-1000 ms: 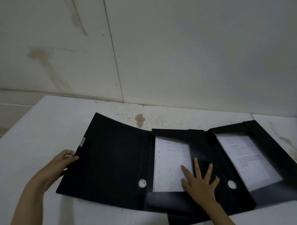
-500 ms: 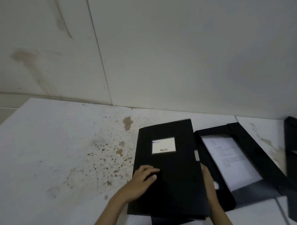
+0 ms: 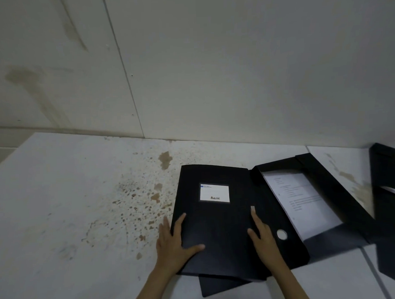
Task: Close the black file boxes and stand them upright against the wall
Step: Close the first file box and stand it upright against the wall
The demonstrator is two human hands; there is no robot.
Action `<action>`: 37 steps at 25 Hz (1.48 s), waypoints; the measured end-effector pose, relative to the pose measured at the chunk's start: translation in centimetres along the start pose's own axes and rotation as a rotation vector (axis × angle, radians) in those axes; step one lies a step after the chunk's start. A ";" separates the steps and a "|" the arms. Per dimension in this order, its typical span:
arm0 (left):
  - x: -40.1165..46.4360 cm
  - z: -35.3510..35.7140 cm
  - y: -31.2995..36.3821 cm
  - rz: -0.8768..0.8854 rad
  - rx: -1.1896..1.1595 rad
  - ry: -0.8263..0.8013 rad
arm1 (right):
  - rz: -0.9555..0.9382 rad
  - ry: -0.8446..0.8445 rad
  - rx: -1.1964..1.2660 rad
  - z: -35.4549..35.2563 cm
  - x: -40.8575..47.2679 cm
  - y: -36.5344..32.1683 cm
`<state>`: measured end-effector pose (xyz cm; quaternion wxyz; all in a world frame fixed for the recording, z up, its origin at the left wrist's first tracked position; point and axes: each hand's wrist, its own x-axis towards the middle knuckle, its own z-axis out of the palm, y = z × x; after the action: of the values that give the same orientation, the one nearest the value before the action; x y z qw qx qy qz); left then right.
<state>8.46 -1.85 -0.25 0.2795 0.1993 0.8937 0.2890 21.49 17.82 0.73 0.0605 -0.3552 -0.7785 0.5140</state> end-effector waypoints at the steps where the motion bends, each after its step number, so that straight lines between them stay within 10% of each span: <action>1: 0.1 -0.3 -0.1 -0.052 -0.084 -0.006 | 0.001 -0.010 -0.086 0.1 0.2 0.2; 9: -1.0 -5.7 -1.0 -0.088 -0.773 -0.022 | 0.111 0.129 -0.115 5.4 0.1 -4.2; 15: -2.9 -18.8 -7.8 -0.167 -1.148 0.366 | -0.153 0.161 0.140 15.9 0.0 -15.3; 21: -6.4 -35.9 -16.3 0.142 -0.937 0.435 | -0.502 0.004 0.311 28.3 0.9 -27.6; 28: -6.9 -42.6 -22.2 0.149 -0.884 0.887 | -0.555 -0.301 0.311 38.2 2.3 -36.7; 37: 3.2 -45.3 -20.6 0.147 -0.962 1.172 | -1.144 -0.430 -0.289 43.5 6.2 -48.5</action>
<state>-25.79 -34.06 16.23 -0.2045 -0.0716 0.6560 0.7230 -26.89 -21.98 19.73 0.1196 0.2243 -0.9017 0.3497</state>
